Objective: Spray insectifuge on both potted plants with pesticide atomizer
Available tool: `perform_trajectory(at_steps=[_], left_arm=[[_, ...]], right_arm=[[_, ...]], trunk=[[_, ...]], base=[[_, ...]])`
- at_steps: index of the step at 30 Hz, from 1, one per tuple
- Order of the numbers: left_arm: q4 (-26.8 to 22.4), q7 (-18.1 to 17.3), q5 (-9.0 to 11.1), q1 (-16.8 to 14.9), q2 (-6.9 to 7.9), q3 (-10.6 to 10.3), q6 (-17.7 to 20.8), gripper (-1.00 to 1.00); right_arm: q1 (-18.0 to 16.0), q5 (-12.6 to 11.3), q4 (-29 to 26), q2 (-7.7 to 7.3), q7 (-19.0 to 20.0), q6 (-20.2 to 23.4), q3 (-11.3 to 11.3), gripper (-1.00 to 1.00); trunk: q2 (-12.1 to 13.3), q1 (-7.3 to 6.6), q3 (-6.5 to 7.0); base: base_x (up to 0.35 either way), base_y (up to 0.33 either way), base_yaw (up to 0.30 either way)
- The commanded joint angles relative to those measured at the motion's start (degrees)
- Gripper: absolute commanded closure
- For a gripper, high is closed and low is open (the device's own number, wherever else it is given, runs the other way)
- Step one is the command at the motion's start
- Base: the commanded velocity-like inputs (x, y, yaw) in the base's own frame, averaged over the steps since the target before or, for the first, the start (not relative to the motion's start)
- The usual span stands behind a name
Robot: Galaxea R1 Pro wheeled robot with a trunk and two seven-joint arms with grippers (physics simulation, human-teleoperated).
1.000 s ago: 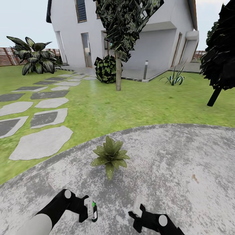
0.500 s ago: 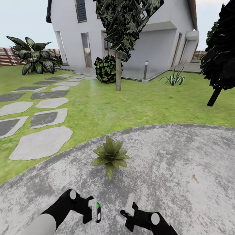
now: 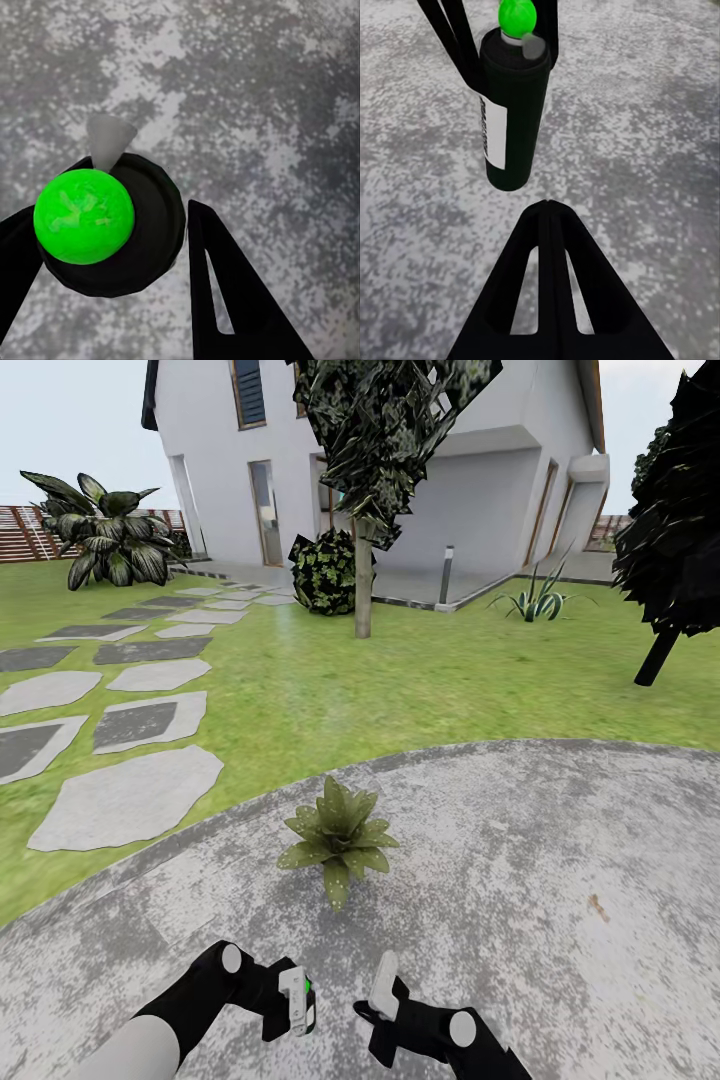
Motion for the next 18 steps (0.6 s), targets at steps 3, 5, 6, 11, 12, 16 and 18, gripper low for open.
perform_trajectory(at_steps=[3,5,6,11,12,16,18], left_arm=[[-0.1,0.0,-0.5,0.0,0.02,-0.2,-0.6,1.0],[-0.1,0.1,-0.9,0.0,0.01,-0.1,-0.6,1.0],[-0.1,0.1,-1.2,0.0,0.01,-0.1,-0.6,1.0],[-0.1,0.1,-1.4,0.0,0.01,-0.1,-0.6,1.0],[-0.1,0.1,-1.4,0.0,0.01,0.0,-0.6,1.0],[-0.1,0.2,-1.4,0.0,-0.08,0.0,-0.6,1.0],[0.0,0.9,-1.4,0.0,-0.52,0.0,-0.5,1.0]], right_arm=[[0.0,0.5,-0.3,0.03,0.1,-0.3,-0.1,1.0],[0.0,0.4,-0.9,0.03,0.1,-0.3,-0.1,1.0],[0.0,0.4,-1.0,0.03,0.1,-0.3,-0.1,1.0],[0.0,0.4,-1.3,0.03,0.1,-0.3,0.0,1.0],[0.0,0.4,-1.3,0.03,0.1,-0.3,0.0,1.0],[-0.1,0.4,-1.8,0.03,0.1,-0.3,0.0,1.0],[-0.1,0.4,-2.2,0.03,0.1,-0.3,0.0,1.0]], trunk=[[0.0,-0.01,-0.05],[0.0,-0.01,-0.05],[0.0,-0.01,-0.05],[0.0,-0.01,-0.05],[0.0,-0.01,-0.05],[0.0,-0.01,-0.05],[0.0,-0.01,-0.05]], base=[[0.0,0.0,0.0],[0.0,0.0,0.0],[0.0,0.0,0.0],[0.0,0.0,0.0],[0.0,0.0,0.0],[0.0,0.0,0.0],[0.0,0.0,0.0]])
